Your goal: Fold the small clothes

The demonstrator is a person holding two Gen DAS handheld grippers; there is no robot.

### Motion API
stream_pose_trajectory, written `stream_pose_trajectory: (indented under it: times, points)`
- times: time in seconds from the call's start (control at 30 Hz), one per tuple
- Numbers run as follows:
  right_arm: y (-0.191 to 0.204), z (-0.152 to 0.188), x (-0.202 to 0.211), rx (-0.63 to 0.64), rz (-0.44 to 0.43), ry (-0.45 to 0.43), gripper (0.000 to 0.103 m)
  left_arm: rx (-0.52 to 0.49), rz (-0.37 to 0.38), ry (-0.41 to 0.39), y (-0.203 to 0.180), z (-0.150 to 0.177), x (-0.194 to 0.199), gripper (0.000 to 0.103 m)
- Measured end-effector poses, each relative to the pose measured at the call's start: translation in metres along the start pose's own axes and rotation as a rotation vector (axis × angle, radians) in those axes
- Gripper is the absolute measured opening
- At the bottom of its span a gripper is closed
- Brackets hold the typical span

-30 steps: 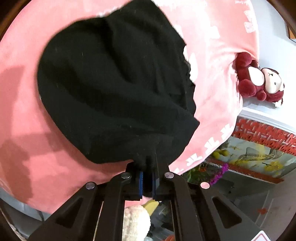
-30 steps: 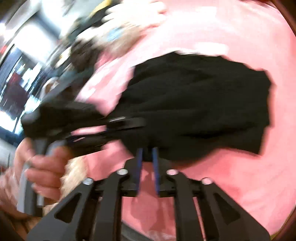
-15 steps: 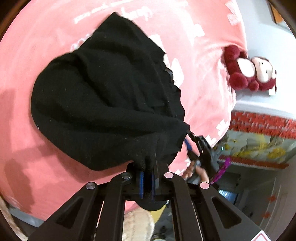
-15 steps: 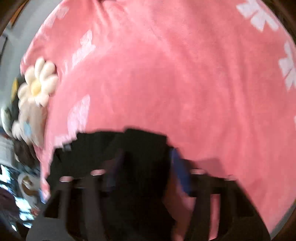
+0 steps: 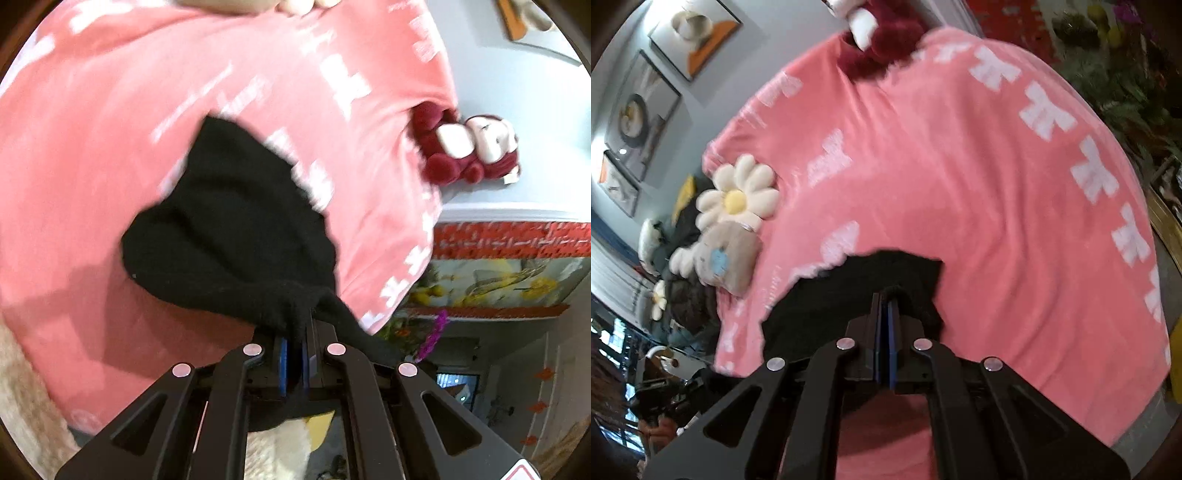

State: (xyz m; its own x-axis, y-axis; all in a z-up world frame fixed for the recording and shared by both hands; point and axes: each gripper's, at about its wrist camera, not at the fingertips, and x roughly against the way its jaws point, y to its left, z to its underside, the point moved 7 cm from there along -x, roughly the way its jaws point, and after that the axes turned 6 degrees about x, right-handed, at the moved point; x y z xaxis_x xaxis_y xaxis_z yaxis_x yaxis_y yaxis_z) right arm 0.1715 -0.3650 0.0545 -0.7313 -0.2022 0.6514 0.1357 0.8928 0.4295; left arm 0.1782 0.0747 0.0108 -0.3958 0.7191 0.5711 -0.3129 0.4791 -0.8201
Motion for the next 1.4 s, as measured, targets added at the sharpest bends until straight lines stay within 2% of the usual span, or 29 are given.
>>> stream_pose_trajectory:
  times: [0.03,0.1,0.13,0.17,0.2,0.27,0.33,0.37,0.4,0.43,0.5,0.53,0.57,0.63,0.77,0.87,0.9,0.93,0.97,1.03,1.07,1.1,1.17,1.23,1.33,1.4]
  points:
    - [0.002,-0.013,-0.009,0.023,-0.004,-0.013,0.001,-0.016,0.012,-0.018,-0.011,-0.013,-0.001,0.002]
    - [0.005,-0.036,-0.046,0.051,-0.004,-0.008,0.005,-0.078,-0.029,-0.077,-0.028,-0.043,-0.012,0.002]
    - [0.004,-0.043,-0.07,0.054,0.007,0.013,0.009,-0.125,-0.106,-0.122,-0.034,-0.064,-0.024,0.003]
    - [0.0,-0.047,-0.094,0.06,0.053,0.033,0.013,-0.141,-0.159,-0.166,-0.035,-0.078,-0.033,0.008]
    - [-0.008,-0.047,-0.121,0.077,0.149,0.068,0.014,-0.189,-0.249,-0.206,-0.034,-0.097,-0.049,0.013]
    - [-0.012,-0.038,-0.135,0.099,0.225,0.106,0.017,-0.245,-0.43,-0.261,-0.029,-0.114,-0.063,0.01]
    - [-0.002,-0.017,-0.128,0.103,0.174,0.113,0.017,-0.285,-0.481,-0.263,-0.029,-0.114,-0.067,0.014]
    - [0.002,-0.002,-0.122,0.118,0.164,0.121,0.019,-0.307,-0.471,-0.258,-0.029,-0.107,-0.066,0.021]
    - [0.004,0.012,-0.117,0.134,0.171,0.133,0.03,-0.331,-0.475,-0.263,-0.028,-0.1,-0.063,0.029]
    - [0.005,0.025,-0.114,0.145,0.171,0.146,0.034,-0.348,-0.49,-0.276,-0.026,-0.095,-0.061,0.046]
    - [0.01,0.057,-0.118,0.154,0.122,0.207,0.034,-0.392,-0.51,-0.303,-0.018,-0.08,-0.057,0.048]
    - [0.016,0.069,-0.124,0.169,0.099,0.249,0.029,-0.426,-0.529,-0.295,-0.012,-0.07,-0.06,0.048]
    - [0.032,0.082,-0.135,0.211,0.054,0.299,0.026,-0.455,-0.565,-0.28,-0.003,-0.061,-0.065,0.048]
    - [0.066,0.092,-0.152,0.279,-0.021,0.341,0.026,-0.456,-0.623,-0.246,0.019,-0.052,-0.073,0.048]
    - [0.147,0.114,-0.206,0.364,-0.209,0.483,0.026,-0.327,-0.681,-0.193,0.066,-0.047,-0.082,0.048]
    - [0.191,0.14,-0.246,0.475,-0.255,0.599,0.025,-0.255,-0.704,-0.156,0.096,-0.045,-0.081,0.048]
    - [0.206,0.148,-0.266,0.535,-0.257,0.652,0.025,-0.254,-0.72,-0.14,0.104,-0.044,-0.082,0.048]
    - [0.217,0.146,-0.287,0.607,-0.219,0.666,0.023,-0.251,-0.738,-0.137,0.109,-0.043,-0.082,0.048]
    - [0.224,0.135,-0.299,0.646,-0.19,0.646,0.023,-0.257,-0.751,-0.136,0.113,-0.043,-0.082,0.048]
    - [0.234,0.07,-0.321,0.656,-0.029,0.473,0.025,-0.322,-0.796,-0.123,0.116,-0.04,-0.086,0.048]
    - [0.237,0.047,-0.32,0.623,-0.008,0.413,0.026,-0.355,-0.818,-0.119,0.116,-0.039,-0.088,0.048]
    - [0.242,0.01,-0.311,0.538,-0.029,0.33,0.026,-0.387,-0.829,-0.118,0.116,-0.037,-0.089,0.048]
    - [0.243,-0.011,-0.301,0.46,-0.071,0.306,0.031,-0.395,-0.82,-0.112,0.116,-0.035,-0.089,0.048]
    - [0.237,-0.007,-0.293,0.47,-0.079,0.347,0.032,-0.366,-0.783,-0.1,0.117,-0.035,-0.087,0.048]
    - [0.218,0.014,-0.285,0.517,-0.018,0.358,0.035,-0.333,-0.74,-0.115,0.118,-0.037,-0.082,0.048]
    - [0.21,0.036,-0.285,0.477,-0.046,0.394,0.035,-0.319,-0.742,-0.127,0.122,-0.042,-0.079,0.052]
